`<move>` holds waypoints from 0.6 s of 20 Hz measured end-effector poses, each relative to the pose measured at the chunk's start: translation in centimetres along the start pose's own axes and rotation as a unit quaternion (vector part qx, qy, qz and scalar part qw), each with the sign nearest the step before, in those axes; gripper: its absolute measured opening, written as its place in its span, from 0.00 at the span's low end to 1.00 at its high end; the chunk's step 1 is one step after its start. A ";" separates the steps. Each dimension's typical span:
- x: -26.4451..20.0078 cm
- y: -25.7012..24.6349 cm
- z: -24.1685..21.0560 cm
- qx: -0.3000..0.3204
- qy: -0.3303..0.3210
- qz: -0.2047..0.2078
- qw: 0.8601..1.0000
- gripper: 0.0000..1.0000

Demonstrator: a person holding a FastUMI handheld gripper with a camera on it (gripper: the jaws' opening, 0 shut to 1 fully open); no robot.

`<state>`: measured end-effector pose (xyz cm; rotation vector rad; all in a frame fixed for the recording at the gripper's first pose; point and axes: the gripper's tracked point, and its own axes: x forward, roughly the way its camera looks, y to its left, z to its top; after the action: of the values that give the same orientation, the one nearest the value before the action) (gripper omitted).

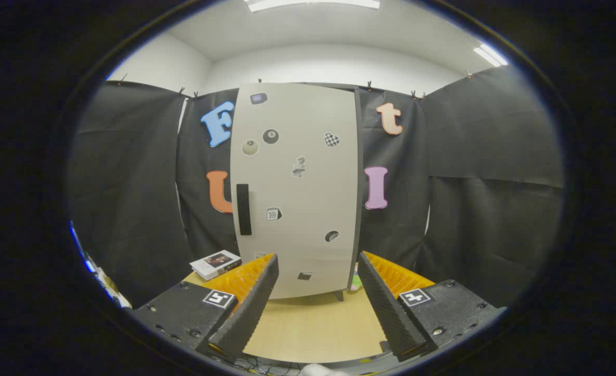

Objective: Open the shoe cabinet door, grab the shoes and put them into the shoe cabinet, then close the shoe cabinet door.

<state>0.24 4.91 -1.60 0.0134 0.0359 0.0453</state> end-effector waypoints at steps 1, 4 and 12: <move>0.1 -0.2 0.0 -0.001 0.000 -0.001 1.000 1.00; -0.1 -0.3 0.0 0.000 0.001 -0.003 1.000 1.00; -0.4 -1.3 0.1 0.001 0.001 -0.013 1.000 1.00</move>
<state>-0.06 3.55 -1.53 0.0146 0.0387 0.0195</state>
